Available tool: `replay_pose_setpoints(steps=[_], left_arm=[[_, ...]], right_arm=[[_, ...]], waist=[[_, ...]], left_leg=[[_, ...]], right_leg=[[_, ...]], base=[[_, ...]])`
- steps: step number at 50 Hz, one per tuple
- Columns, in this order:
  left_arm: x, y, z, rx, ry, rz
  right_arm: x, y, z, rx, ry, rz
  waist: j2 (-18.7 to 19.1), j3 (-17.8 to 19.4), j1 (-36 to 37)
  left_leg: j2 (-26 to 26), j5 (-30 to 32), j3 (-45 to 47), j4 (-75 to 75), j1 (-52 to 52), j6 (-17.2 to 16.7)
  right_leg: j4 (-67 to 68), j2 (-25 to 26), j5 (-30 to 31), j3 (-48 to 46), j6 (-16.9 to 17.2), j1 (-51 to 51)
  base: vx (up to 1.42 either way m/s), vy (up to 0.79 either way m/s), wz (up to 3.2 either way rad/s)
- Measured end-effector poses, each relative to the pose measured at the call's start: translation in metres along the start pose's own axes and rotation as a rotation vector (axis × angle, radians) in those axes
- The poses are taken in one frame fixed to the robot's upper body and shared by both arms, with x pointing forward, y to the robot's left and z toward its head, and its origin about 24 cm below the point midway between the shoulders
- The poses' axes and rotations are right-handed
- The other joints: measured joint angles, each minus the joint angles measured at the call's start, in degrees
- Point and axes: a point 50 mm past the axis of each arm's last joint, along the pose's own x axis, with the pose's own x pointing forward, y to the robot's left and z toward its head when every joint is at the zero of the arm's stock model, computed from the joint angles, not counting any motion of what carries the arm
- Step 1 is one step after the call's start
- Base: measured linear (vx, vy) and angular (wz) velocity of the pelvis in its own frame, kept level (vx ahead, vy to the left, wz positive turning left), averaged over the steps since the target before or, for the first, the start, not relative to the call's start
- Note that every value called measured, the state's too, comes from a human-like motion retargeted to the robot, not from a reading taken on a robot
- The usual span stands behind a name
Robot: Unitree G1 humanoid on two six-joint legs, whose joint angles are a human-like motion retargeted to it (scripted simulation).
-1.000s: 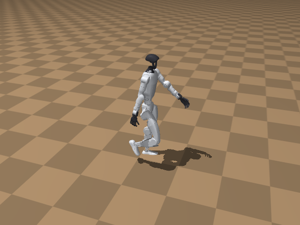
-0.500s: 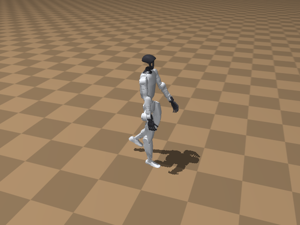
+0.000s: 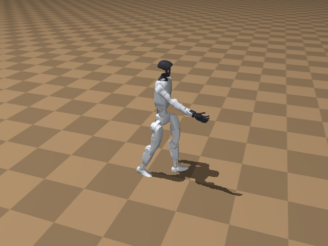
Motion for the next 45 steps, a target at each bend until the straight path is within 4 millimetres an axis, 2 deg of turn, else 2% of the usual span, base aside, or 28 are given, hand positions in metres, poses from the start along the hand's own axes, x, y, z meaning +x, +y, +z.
replay_pose_setpoints(steps=[2,4,5,7,10,13,15,16,18,20,23,26,29,30,32,35,37,38,40,41,43,45], left_arm=[[0.006,-0.002,0.040,-0.003,-0.126,0.037],[0.010,-0.005,0.083,-0.018,-0.210,0.023],[0.010,-0.007,0.107,0.023,-0.255,0.012],[0.004,-0.012,0.164,0.138,-0.364,-0.003],[-0.027,-0.014,0.267,0.254,-0.577,0.049],[-0.086,-0.019,0.363,0.334,-0.811,0.120],[-0.134,-0.025,0.412,0.373,-0.969,0.165],[-0.157,-0.028,0.431,0.384,-1.044,0.183],[-0.202,-0.034,0.461,0.405,-1.185,0.214],[-0.242,-0.040,0.481,0.435,-1.301,0.240],[-0.281,-0.045,0.496,0.481,-1.403,0.268],[-0.294,-0.047,0.499,0.468,-1.444,0.249],[-0.280,-0.053,0.495,0.387,-1.448,0.166],[-0.272,-0.056,0.492,0.345,-1.443,0.129],[-0.248,-0.060,0.483,0.253,-1.405,0.078],[-0.189,-0.062,0.453,0.269,-1.247,0.042],[-0.134,-0.056,0.414,0.349,-1.072,0.047],[-0.105,-0.051,0.387,0.394,-0.952,0.044],[-0.053,-0.039,0.320,0.444,-0.684,-0.016],[-0.033,-0.034,0.284,0.430,-0.575,-0.050],[-0.005,-0.024,0.210,0.371,-0.383,-0.086],[0.008,-0.017,0.139,0.282,-0.221,-0.101]], right_arm=[[-0.018,-0.016,-0.044,-0.046,0.103,-0.013],[-0.049,-0.043,-0.102,-0.196,0.314,0.000],[-0.069,-0.058,-0.129,-0.237,0.415,0.009],[-0.118,-0.091,-0.177,-0.310,0.631,0.026],[-0.203,-0.142,-0.226,-0.393,0.966,0.000],[-0.287,-0.184,-0.246,-0.429,1.257,-0.031],[-0.338,-0.205,-0.249,-0.425,1.407,-0.044],[-0.361,-0.213,-0.249,-0.417,1.466,-0.047],[-0.402,-0.225,-0.245,-0.395,1.565,-0.043],[-0.433,-0.232,-0.239,-0.373,1.641,-0.026],[-0.461,-0.239,-0.232,-0.355,1.714,-0.006],[-0.462,-0.243,-0.230,-0.356,1.722,-0.017],[-0.438,-0.241,-0.234,-0.361,1.653,-0.059],[-0.426,-0.240,-0.236,-0.362,1.617,-0.079],[-0.393,-0.231,-0.242,-0.382,1.555,-0.093],[-0.335,-0.207,-0.248,-0.425,1.453,-0.025],[-0.285,-0.185,-0.246,-0.411,1.308,-0.019],[-0.259,-0.173,-0.242,-0.398,1.237,-0.016],[-0.207,-0.148,-0.227,-0.366,1.094,-0.014],[-0.178,-0.137,-0.214,-0.338,0.991,-0.038],[-0.124,-0.114,-0.181,-0.251,0.776,-0.087],[-0.078,-0.089,-0.141,-0.138,0.571,-0.117]], waist=[[1.71,-0.39,-2.49],[3.51,-0.97,-6.17],[4.34,-1.43,-8.24],[5.02,-3.37,-11.81],[5.06,-4.23,-16.25],[5.61,-2.86,-20.86],[6.15,-2.41,-23.77],[6.53,-2.27,-25.02],[7.14,-2.06,-27.34],[7.52,-2.11,-29.05],[7.65,-2.88,-30.30],[7.43,-4.01,-30.89],[6.90,-4.47,-31.43],[6.66,-4.01,-31.70],[4.63,-1.21,-31.48],[0.95,0.16,-26.39],[-1.42,1.34,-21.24],[-3.04,2.27,-18.73],[-6.22,2.28,-15.75],[-6.13,0.00,-15.81],[-5.95,-2.44,-15.09],[-5.92,-3.22,-13.35]], left_leg=[[0.38,5.37,-0.98,-3.63,3.90,-1.26],[1.64,7.39,-2.36,-3.63,6.53,-6.15],[2.20,7.85,-3.41,-3.63,7.70,-7.85],[2.73,7.75,-5.99,-3.63,7.50,-9.01],[2.40,6.29,-9.66,-3.63,7.39,-9.82],[2.01,4.89,-13.57,-3.63,9.39,-9.79],[1.91,4.24,-16.00,-3.63,10.51,-9.06],[2.05,3.86,-16.94,-3.63,11.25,-8.55],[2.32,3.10,-18.57,-3.63,12.68,-7.55],[2.62,2.31,-19.56,-3.63,14.00,-6.89],[2.84,1.16,-19.91,-3.63,15.76,-6.80],[2.34,0.26,-19.99,-3.63,17.33,-7.03],[1.18,-0.79,-20.84,-2.87,19.34,-7.45],[0.78,-1.28,-21.44,-2.38,20.55,-7.64],[-1.17,-2.34,-22.94,-1.51,25.16,-7.26],[-5.00,-1.59,-21.61,1.30,28.58,-4.37],[-6.99,0.81,-17.45,7.94,28.54,-2.22],[-7.96,0.96,-14.70,14.15,27.25,-2.07],[-6.86,-4.04,-9.51,38.71,16.52,-2.27],[-3.62,-7.95,-8.74,53.55,7.34,-1.18],[1.13,-14.74,-8.38,76.44,-6.23,1.61],[3.62,-19.86,-9.08,91.13,-15.58,3.97]], right_leg=[[3.51,1.62,0.82,-0.31,-0.82,1.40],[11.92,3.86,3.66,-2.36,-2.45,0.16],[18.24,4.97,5.66,-3.89,-3.26,-1.79],[39.28,5.31,8.14,-7.75,-5.05,-13.03],[68.22,2.95,5.41,-11.91,-8.27,-29.69],[85.55,1.57,0.67,-13.70,-10.01,-40.73],[91.99,0.64,-1.53,-14.87,-10.68,-46.87],[93.30,0.18,-3.08,-15.56,-11.15,-49.11],[94.18,-0.76,-6.03,-16.83,-12.14,-52.99],[92.12,-1.30,-7.97,-17.72,-12.91,-55.97],[82.80,-0.38,-8.82,-17.86,-12.46,-58.28],[65.42,-0.17,-7.09,-18.67,-11.08,-56.06],[37.65,-0.94,-3.80,-21.96,-8.83,-46.35],[25.95,-0.78,-2.46,-23.23,-7.65,-41.01],[2.97,-0.35,5.02,-24.01,-3.96,-27.68],[-11.51,-1.02,17.02,-21.40,0.68,-18.03],[-11.51,-2.26,16.94,-17.77,2.37,-14.94],[-11.51,-3.47,16.58,-15.62,2.97,-13.13],[-11.51,-6.25,15.96,-12.49,2.95,-11.84],[-11.51,-5.87,15.52,-12.14,2.29,-13.57],[-11.51,-5.19,14.15,-11.12,1.54,-14.81],[-11.19,-4.63,12.60,-9.52,1.18,-14.74]], base=[[0.68,0.30,0.29],[0.64,0.29,1.00],[0.58,0.27,1.23],[0.51,0.22,1.17],[0.49,0.14,1.07],[0.50,0.11,1.13],[0.49,0.07,1.05],[0.50,0.04,0.92],[0.50,0.00,0.76],[0.51,-0.04,0.49],[0.51,-0.06,0.16],[0.51,-0.06,0.07],[0.56,-0.08,0.30],[0.63,-0.11,0.55],[0.67,-0.15,0.33],[0.63,-0.19,-0.84],[0.60,-0.22,-1.77],[0.55,-0.21,-1.76],[0.46,-0.17,-1.14],[0.40,-0.10,-0.35],[0.43,-0.05,-0.28],[0.48,-0.02,-0.64]])
